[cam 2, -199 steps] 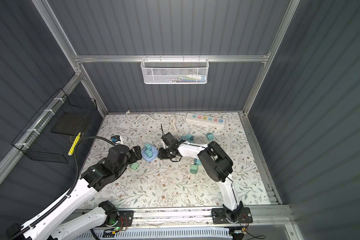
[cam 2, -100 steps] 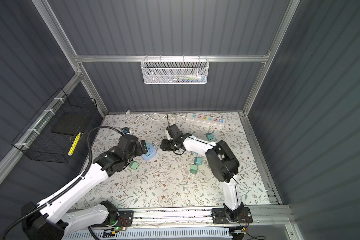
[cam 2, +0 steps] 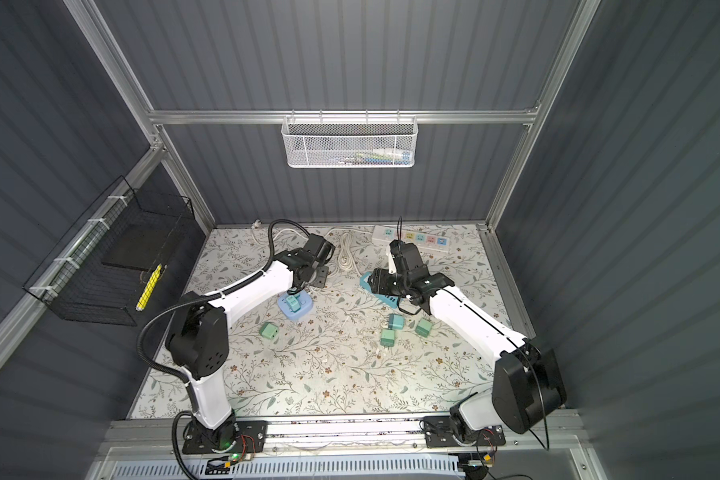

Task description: Insert the plug

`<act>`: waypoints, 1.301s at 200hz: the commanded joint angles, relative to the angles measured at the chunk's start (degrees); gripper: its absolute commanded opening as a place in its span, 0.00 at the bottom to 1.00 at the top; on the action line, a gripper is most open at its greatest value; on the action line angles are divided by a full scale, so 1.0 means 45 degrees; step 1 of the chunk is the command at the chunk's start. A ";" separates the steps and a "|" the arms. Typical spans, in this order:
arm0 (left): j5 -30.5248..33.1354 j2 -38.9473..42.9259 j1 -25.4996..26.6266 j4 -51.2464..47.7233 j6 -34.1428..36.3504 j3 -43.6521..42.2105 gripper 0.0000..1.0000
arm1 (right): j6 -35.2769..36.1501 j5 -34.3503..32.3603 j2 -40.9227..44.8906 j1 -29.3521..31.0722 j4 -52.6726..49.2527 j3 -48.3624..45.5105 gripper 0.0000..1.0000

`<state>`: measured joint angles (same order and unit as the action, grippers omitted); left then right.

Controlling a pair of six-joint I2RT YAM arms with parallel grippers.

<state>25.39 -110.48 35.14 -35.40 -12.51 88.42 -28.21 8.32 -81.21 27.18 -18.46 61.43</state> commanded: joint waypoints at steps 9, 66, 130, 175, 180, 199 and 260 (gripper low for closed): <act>-0.0055 -0.1264 -0.0073 -0.0331 0.1503 0.0779 0.63 | 0.0327 -0.0036 0.0432 -0.0354 -0.0351 -0.0426 0.62; 0.0636 -0.2927 -0.0073 0.0894 0.2984 0.1050 0.57 | 0.0333 0.0062 0.0953 -0.0532 -0.0298 -0.0902 0.63; 0.1474 -0.3302 -0.0867 0.1600 0.3338 0.0396 0.35 | 0.0360 0.0140 0.1318 -0.0632 -0.0351 -0.1136 0.57; 0.1543 -0.3533 -0.2241 0.1815 0.3969 0.0733 0.32 | 0.0556 0.0069 0.1111 -0.0917 -0.0316 -0.1177 0.57; 0.1481 -0.3555 -0.2422 0.1791 0.3990 0.0795 0.31 | 0.0568 0.0070 0.1056 -0.0996 -0.0283 -0.1205 0.57; 0.1502 -0.3469 -0.2987 0.1955 0.4231 0.0773 0.30 | 0.0651 0.0212 0.0642 -0.1409 -0.0080 -0.1219 0.57; 0.1215 -0.3361 -0.4213 0.2379 0.4816 0.1040 0.32 | 0.3660 0.0168 -0.3760 -0.1665 -0.1720 0.2065 0.80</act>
<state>31.51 -125.14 16.78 -25.15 6.76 91.00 -19.97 8.78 -91.72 19.53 -22.06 65.14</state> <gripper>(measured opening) 0.306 0.771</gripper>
